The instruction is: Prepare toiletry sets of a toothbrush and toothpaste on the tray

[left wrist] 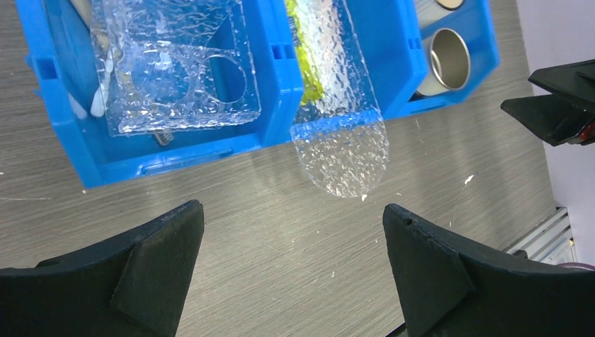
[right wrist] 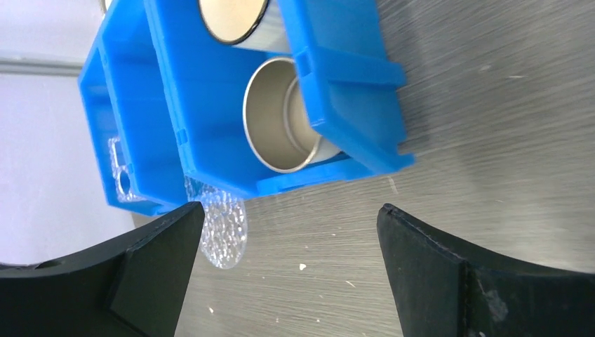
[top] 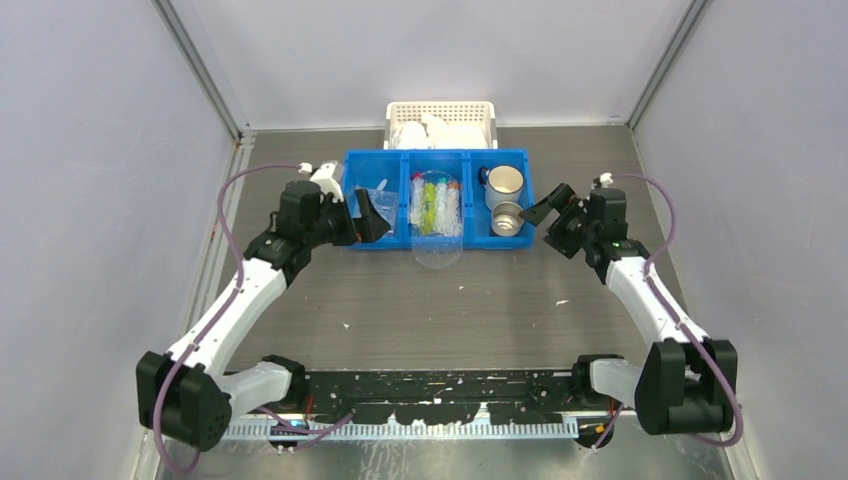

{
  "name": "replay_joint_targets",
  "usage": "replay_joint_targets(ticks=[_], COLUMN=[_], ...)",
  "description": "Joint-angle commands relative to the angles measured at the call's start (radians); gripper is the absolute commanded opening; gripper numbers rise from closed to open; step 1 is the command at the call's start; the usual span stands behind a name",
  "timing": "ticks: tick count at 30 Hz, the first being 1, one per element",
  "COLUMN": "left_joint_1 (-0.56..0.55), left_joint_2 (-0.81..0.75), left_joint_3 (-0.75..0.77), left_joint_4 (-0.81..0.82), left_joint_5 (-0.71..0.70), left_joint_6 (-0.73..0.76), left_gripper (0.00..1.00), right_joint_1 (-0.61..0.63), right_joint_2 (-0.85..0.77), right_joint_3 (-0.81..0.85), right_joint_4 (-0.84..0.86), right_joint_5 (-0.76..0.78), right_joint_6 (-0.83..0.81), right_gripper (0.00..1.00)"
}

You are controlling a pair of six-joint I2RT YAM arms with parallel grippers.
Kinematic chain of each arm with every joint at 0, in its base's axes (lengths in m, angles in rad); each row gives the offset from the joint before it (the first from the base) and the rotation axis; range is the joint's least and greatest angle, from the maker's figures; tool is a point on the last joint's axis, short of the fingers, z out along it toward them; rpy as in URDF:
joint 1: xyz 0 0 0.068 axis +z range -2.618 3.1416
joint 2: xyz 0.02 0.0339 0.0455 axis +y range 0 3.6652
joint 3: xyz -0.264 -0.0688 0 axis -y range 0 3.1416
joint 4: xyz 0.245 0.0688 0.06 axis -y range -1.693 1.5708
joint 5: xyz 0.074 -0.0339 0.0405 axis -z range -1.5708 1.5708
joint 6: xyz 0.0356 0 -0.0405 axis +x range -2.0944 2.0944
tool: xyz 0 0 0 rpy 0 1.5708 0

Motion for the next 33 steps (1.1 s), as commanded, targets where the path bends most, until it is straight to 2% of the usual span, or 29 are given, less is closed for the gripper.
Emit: replay_joint_targets(ticks=[1,3,9,13,17,23,28,33], left_joint_1=[0.005,0.005,0.005,0.005,0.005,0.005,0.005,0.005], left_joint_2=[0.048,0.048,0.032,0.037,0.033,0.023,-0.015,-0.030], left_joint_3=[0.051,0.052,0.059,0.077,0.068,0.048,0.030,0.014], left_joint_4=[0.023,0.021,-0.013,-0.042,-0.035,-0.027,-0.041,-0.053], left_joint_5=[-0.031,-0.048,-0.103,-0.113,-0.123,-0.097,-0.104,-0.110], left_joint_6=[-0.034,-0.026,0.021,0.032,0.020,0.000,0.005,0.016], left_gripper=[1.00,1.00,1.00,1.00,1.00,1.00,1.00,1.00], right_joint_1=[0.091,0.137,0.325,0.441,0.467,0.501,0.529,0.582], right_joint_2=[0.063,0.067,0.028,-0.027,-0.034,0.109,0.260,0.383], right_joint_3=[0.009,0.003,-0.027,-0.108,-0.221,-0.261,-0.299,-0.292], right_joint_4=[0.182,0.195,0.194,0.187,0.305,0.536,0.822,0.939], right_joint_5=[-0.008,0.040,0.201,0.345,0.387,0.408,0.402,0.417], right_joint_6=[0.110,0.139,0.234,0.327,0.448,0.569,0.656,0.693], right_gripper=[0.97,0.88,0.70,0.71,0.70,0.66,0.64,0.64])
